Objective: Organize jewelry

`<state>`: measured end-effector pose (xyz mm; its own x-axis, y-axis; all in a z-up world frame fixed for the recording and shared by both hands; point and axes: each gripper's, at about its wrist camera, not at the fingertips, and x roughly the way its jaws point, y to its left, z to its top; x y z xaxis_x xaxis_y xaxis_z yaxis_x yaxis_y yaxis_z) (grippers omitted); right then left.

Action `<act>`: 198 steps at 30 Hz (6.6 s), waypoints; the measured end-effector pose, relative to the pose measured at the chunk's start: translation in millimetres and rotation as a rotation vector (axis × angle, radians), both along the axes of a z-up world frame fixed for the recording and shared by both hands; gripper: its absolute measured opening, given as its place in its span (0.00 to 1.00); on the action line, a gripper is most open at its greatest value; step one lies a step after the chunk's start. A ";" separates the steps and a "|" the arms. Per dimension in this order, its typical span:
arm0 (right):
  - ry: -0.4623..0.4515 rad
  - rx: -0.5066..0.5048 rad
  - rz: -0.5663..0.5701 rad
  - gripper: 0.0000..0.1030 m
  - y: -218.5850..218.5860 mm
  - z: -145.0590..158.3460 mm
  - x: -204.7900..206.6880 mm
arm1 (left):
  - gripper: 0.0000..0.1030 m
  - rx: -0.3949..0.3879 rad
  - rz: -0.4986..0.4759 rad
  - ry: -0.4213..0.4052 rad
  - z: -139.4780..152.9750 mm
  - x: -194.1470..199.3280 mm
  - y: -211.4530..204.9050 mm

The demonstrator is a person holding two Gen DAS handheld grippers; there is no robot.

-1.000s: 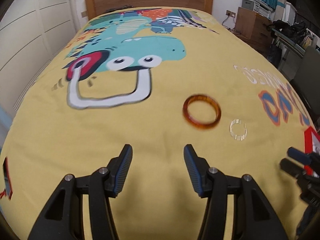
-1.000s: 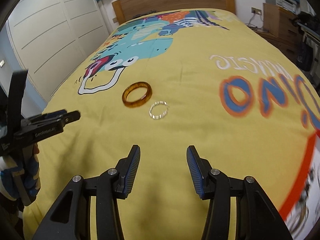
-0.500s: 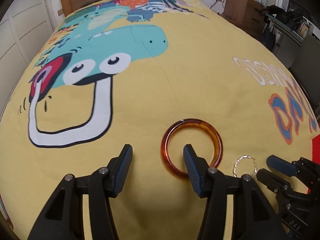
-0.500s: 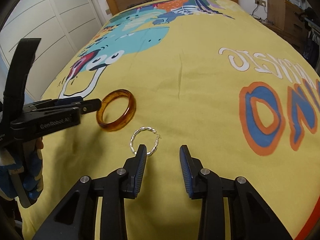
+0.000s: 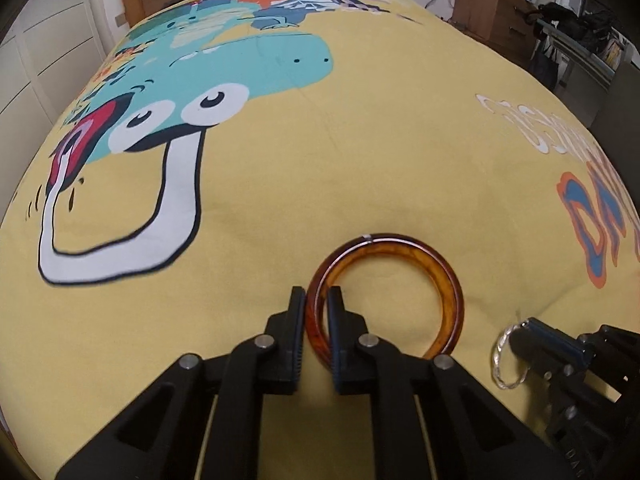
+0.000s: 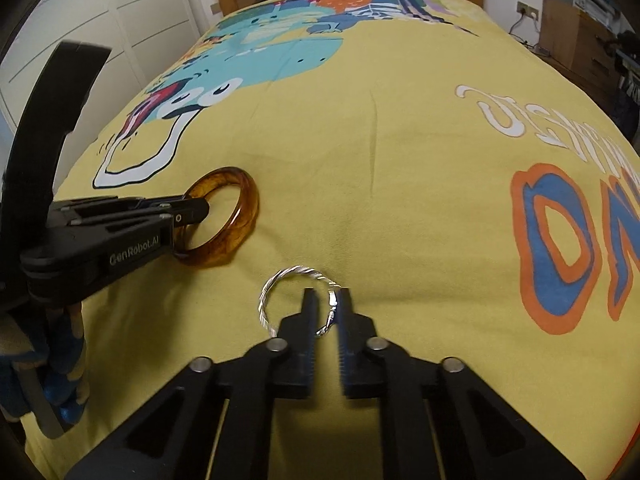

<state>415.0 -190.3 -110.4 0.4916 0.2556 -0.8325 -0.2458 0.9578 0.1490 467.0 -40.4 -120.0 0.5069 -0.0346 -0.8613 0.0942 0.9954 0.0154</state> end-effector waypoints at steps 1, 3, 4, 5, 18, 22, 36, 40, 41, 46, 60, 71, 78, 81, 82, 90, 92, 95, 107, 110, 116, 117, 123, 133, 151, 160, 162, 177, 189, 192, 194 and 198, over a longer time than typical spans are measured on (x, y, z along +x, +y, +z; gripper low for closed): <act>-0.003 0.007 -0.005 0.05 -3.0 1.3 -2.5 | 0.09 -0.007 0.008 -0.004 2.1 -5.1 0.8; -0.017 0.025 -0.011 0.03 -7.8 6.2 -10.1 | 0.09 -0.014 0.014 -0.011 7.2 -15.2 1.8; -0.023 0.029 -0.014 0.03 -9.7 9.1 -14.3 | 0.09 -0.015 0.017 -0.013 10.1 -21.0 2.4; -0.028 0.033 -0.017 0.03 -11.6 12.5 -19.2 | 0.09 -0.014 0.019 -0.016 13.0 -26.0 2.7; -0.123 0.066 -0.100 0.03 -69.3 88.4 -127.1 | 0.08 0.005 -0.056 -0.055 67.7 -122.8 -26.9; -0.149 0.041 -0.153 0.03 -108.6 107.5 -165.6 | 0.08 -0.008 -0.121 -0.064 81.4 -149.7 -62.4; -0.130 -0.076 -0.384 0.03 -289.1 104.8 -231.5 | 0.08 -0.111 -0.369 -0.052 92.8 -199.6 -250.6; -0.118 -0.091 -0.417 0.03 -324.1 94.5 -226.1 | 0.08 -0.114 -0.421 -0.026 77.7 -206.4 -297.1; -0.112 -0.094 -0.421 0.03 -331.9 90.4 -222.1 | 0.08 -0.110 -0.428 -0.023 74.5 -207.0 -303.5; -0.088 -0.097 -0.424 0.03 -351.5 71.7 -207.3 | 0.08 -0.079 -0.458 0.003 52.6 -210.2 -335.1; -0.024 -0.121 -0.382 0.05 -356.6 26.6 -188.2 | 0.11 -0.024 -0.451 0.014 25.0 -213.0 -344.9; -0.050 -0.127 -0.393 0.31 -355.7 35.8 -201.6 | 0.26 -0.047 -0.462 -0.034 37.1 -221.6 -340.5; -0.094 -0.107 -0.405 0.35 -347.7 60.2 -221.5 | 0.29 -0.072 -0.458 -0.100 64.4 -239.0 -327.2; -0.117 -0.097 -0.401 0.39 -338.4 73.7 -234.0 | 0.33 -0.077 -0.442 -0.126 77.2 -248.5 -315.4; -0.124 -0.095 -0.398 0.39 -334.2 78.6 -238.4 | 0.34 -0.079 -0.434 -0.134 81.4 -251.8 -310.5; -0.169 -0.057 -0.390 0.44 -303.0 114.5 -275.3 | 0.40 -0.077 -0.377 -0.186 113.4 -281.1 -267.9; -0.183 -0.050 -0.385 0.46 -294.0 123.4 -285.0 | 0.42 -0.079 -0.358 -0.202 122.8 -290.9 -254.7; -0.200 -0.038 -0.376 0.50 -277.8 136.4 -301.4 | 0.45 -0.083 -0.341 -0.221 135.2 -305.4 -238.2; -0.252 0.001 -0.338 0.61 -216.6 165.6 -356.5 | 0.50 -0.078 -0.266 -0.282 165.9 -362.2 -174.6; -0.264 0.014 -0.335 0.61 -205.1 169.8 -368.1 | 0.51 -0.073 -0.251 -0.297 171.8 -376.0 -160.7; -0.283 0.021 -0.325 0.63 -190.2 175.8 -384.6 | 0.57 -0.077 -0.232 -0.324 180.9 -397.1 -138.9; -0.284 0.018 -0.324 0.63 -188.3 175.8 -386.2 | 0.57 -0.078 -0.231 -0.326 181.6 -399.4 -136.2; -0.287 0.020 -0.320 0.63 -177.0 175.3 -396.8 | 0.59 -0.078 -0.207 -0.331 182.8 -409.2 -122.2; -0.278 0.029 -0.325 0.64 -160.6 166.7 -405.8 | 0.59 -0.072 -0.184 -0.351 178.4 -420.0 -102.7; -0.251 -0.001 -0.315 0.72 -128.5 142.9 -408.2 | 0.59 -0.033 -0.134 -0.290 144.1 -413.3 -83.8; -0.226 -0.008 -0.335 0.74 -124.1 129.7 -403.7 | 0.59 -0.027 -0.121 -0.266 128.9 -409.8 -75.6; -0.224 -0.009 -0.341 0.75 -124.5 128.1 -402.8 | 0.59 -0.028 -0.120 -0.262 127.2 -409.7 -74.9; -0.207 -0.005 -0.360 0.77 -127.3 120.0 -399.3 | 0.59 -0.026 -0.124 -0.227 114.8 -407.6 -72.9; -0.187 -0.001 -0.386 0.78 -134.2 110.9 -399.1 | 0.59 -0.025 -0.125 -0.217 109.7 -408.0 -72.9; -0.184 -0.001 -0.391 0.79 -136.1 109.8 -398.7 | 0.59 -0.025 -0.125 -0.215 109.4 -408.0 -72.5; -0.181 0.000 -0.393 0.79 -137.1 109.2 -398.9 | 0.59 -0.026 -0.125 -0.213 108.8 -407.4 -72.2; -0.179 0.002 -0.395 0.79 -138.0 108.6 -398.7 | 0.59 -0.024 -0.125 -0.212 107.8 -407.7 -71.6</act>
<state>16.4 -328.3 -1.7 0.6887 0.0203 -0.7247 0.1175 0.9833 0.1393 59.3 -111.9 -12.2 0.6669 -0.1276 -0.7341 0.2137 0.9766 0.0244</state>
